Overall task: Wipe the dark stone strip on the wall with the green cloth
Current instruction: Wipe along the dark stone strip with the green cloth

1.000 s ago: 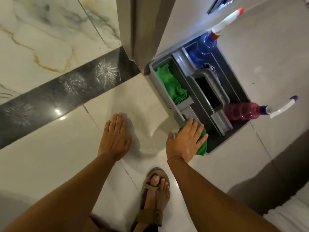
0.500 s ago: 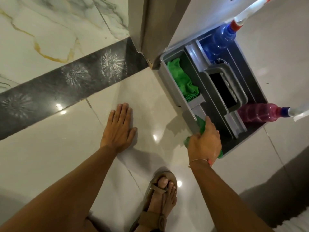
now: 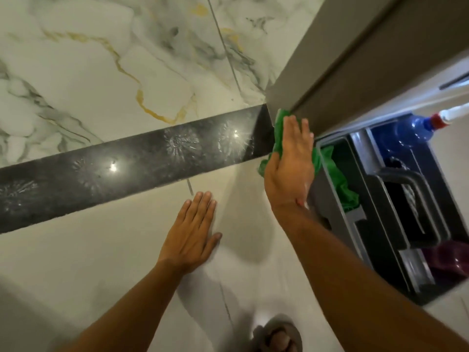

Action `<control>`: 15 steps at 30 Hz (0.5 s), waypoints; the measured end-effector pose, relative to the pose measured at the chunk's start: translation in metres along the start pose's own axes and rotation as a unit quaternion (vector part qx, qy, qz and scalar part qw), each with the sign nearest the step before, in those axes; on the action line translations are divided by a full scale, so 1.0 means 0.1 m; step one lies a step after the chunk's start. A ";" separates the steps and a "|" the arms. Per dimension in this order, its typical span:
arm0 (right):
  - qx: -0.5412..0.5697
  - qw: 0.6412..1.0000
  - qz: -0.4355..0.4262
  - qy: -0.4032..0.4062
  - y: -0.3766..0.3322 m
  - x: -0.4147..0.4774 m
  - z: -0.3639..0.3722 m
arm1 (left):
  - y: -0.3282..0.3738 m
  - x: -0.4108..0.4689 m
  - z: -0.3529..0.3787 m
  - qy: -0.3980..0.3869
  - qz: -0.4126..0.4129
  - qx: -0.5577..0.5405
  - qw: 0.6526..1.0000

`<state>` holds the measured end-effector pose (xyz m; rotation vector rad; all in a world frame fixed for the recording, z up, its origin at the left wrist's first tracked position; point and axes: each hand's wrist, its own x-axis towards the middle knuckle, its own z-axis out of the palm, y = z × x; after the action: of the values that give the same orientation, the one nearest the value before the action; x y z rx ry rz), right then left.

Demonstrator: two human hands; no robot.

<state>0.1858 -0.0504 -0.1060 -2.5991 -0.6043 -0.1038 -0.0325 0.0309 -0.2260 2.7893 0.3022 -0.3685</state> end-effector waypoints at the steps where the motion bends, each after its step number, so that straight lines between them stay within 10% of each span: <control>1: -0.031 0.998 -0.033 -0.031 0.01 0.13 0.17 | -0.05 -0.04 0.02 0.005 -0.002 0.000 1.000; 6: -0.167 0.940 -0.133 -0.268 0.36 0.18 0.79 | -0.25 -0.27 0.12 0.032 -0.006 0.014 0.999; 15: -0.234 0.946 -0.057 -0.216 0.06 0.50 1.22 | -0.33 -0.39 0.20 0.061 -0.033 0.008 0.998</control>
<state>0.2293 0.0204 -0.2084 -3.0707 -0.9866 0.3381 -0.0814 0.0482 -0.2421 2.8281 0.4214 -0.2176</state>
